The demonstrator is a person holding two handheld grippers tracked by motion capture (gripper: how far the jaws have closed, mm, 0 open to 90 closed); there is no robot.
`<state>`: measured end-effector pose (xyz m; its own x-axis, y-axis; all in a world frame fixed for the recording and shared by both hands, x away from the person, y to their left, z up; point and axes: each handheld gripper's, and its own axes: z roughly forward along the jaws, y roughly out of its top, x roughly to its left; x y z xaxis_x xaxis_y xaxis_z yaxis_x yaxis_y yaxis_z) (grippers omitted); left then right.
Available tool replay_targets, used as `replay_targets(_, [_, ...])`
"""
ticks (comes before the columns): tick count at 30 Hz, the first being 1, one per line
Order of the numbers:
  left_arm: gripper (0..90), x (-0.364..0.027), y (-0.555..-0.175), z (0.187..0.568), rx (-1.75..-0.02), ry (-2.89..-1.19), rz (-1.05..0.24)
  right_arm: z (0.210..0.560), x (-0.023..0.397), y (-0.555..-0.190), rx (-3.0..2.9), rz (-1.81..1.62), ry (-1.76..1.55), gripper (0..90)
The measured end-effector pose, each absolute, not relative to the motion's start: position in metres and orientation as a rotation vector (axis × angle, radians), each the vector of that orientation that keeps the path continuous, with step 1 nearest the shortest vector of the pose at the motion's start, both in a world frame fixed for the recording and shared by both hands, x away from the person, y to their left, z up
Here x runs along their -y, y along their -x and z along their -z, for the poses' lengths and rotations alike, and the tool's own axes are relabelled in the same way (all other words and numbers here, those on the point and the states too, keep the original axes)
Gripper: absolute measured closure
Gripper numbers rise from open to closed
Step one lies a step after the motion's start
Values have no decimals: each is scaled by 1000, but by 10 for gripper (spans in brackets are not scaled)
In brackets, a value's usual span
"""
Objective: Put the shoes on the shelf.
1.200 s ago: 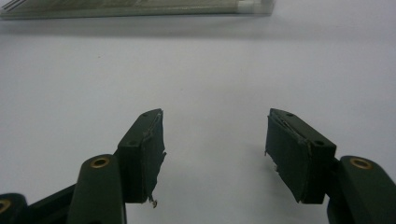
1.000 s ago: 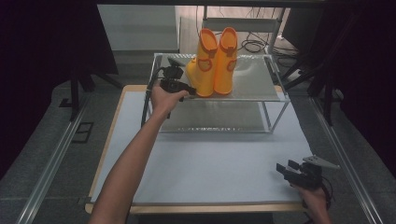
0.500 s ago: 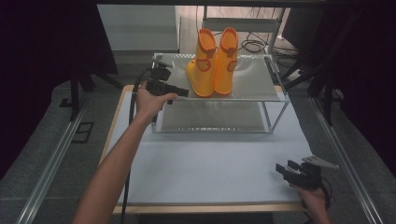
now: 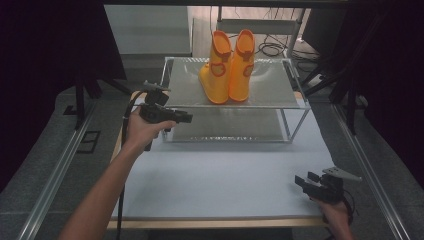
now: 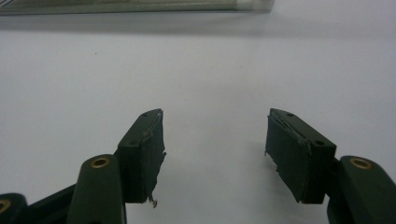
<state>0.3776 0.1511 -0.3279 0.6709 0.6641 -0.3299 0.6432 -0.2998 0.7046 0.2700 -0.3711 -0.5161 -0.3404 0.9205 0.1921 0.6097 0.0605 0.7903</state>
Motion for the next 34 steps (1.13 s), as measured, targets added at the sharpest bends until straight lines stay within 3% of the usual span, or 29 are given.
replay_targets(21, [624, -174, -329, 405, -1031, -2076, 4, 519, 369, -271, -2001, -1166, -1525, 366])
replay_targets(34, [593, -179, -332, 406, -1048, -2088, -6, 516, 370, -270, -1984, -1173, -1528, 365])
